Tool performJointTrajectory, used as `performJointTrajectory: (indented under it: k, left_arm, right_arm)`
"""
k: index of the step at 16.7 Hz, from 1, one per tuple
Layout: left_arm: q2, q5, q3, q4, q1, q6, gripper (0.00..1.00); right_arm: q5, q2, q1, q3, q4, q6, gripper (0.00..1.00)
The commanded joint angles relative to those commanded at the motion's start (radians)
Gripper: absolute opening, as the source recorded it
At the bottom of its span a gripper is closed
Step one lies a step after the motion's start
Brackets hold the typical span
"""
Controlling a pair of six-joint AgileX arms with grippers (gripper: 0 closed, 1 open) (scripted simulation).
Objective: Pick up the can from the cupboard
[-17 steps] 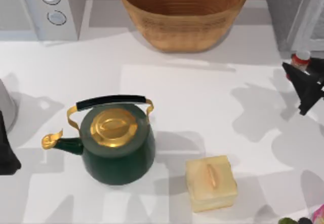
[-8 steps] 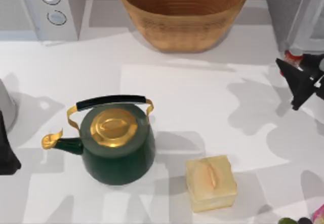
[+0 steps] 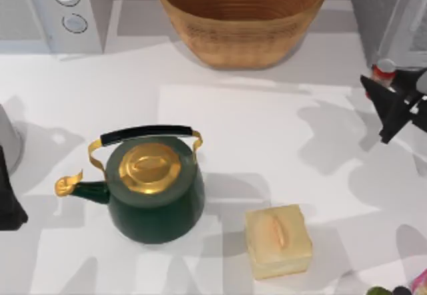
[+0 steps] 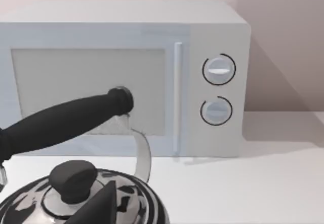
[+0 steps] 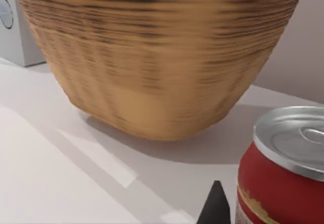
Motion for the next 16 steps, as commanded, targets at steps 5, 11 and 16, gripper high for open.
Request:
performJointTrajectory:
  k: [5,11,16]
  left_arm:
    - [0.000,0.000,0.000,0.000,0.000,0.000,1.00]
    - [0.000,0.000,0.000,0.000,0.000,0.000,1.00]
    - [0.000,0.000,0.000,0.000,0.000,0.000,1.00]
  right_arm:
    - [0.000,0.000,0.000,0.000,0.000,0.000,0.60]
    - [0.000,0.000,0.000,0.000,0.000,0.000,1.00]
    - [0.000,0.000,0.000,0.000,0.000,0.000,1.00]
